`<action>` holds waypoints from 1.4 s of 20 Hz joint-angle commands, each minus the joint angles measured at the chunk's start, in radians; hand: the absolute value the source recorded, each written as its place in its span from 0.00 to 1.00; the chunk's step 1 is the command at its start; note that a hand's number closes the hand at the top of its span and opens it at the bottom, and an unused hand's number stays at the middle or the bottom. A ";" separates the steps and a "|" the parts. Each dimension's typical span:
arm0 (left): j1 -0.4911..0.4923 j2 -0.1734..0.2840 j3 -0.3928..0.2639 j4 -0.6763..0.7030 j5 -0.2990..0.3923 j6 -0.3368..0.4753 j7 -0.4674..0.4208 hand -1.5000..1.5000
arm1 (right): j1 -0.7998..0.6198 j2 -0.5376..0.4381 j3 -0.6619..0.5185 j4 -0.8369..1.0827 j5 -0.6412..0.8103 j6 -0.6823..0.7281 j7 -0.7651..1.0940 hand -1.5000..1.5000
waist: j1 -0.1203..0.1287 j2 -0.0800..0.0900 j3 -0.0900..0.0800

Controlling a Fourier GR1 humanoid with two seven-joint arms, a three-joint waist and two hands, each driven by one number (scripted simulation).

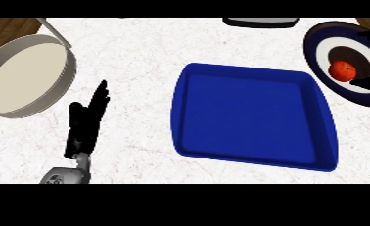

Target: Pick the tomato from the tray and place it in the plate

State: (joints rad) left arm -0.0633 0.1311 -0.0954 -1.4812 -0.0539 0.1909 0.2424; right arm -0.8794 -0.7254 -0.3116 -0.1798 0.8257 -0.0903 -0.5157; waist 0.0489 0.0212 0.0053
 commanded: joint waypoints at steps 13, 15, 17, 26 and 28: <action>-0.008 -0.014 0.009 0.020 0.001 -0.001 -0.022 0.50 | 0.077 -0.124 -0.313 0.054 -0.349 0.437 -0.330 0.00 | -0.010 0.000 0.000; -0.041 -0.013 0.007 0.045 -0.015 0.005 -0.007 0.50 | 0.043 -0.130 -0.314 0.048 -0.353 0.471 -0.306 0.00 | -0.005 0.002 0.000; -0.012 0.021 0.031 0.046 0.023 -0.049 -0.034 0.50 | 0.093 -0.085 -0.319 0.038 -0.358 0.407 -0.370 0.00 | 0.002 0.005 0.001; -0.043 0.009 0.032 -0.014 0.010 -0.017 0.051 0.50 | 0.134 -0.045 -0.305 0.017 -0.357 0.367 -0.404 0.00 | 0.000 -0.001 0.001; -0.005 0.023 0.034 -0.012 0.018 -0.043 0.011 0.50 | 0.098 -0.083 -0.304 0.012 -0.356 0.371 -0.355 0.00 | 0.008 0.000 0.001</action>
State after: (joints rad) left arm -0.0736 0.1386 -0.0701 -1.4789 -0.0441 0.1649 0.2445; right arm -0.7675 -0.7981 -0.6147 -0.1643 0.4722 0.2721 -0.8647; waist 0.0527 0.0226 0.0066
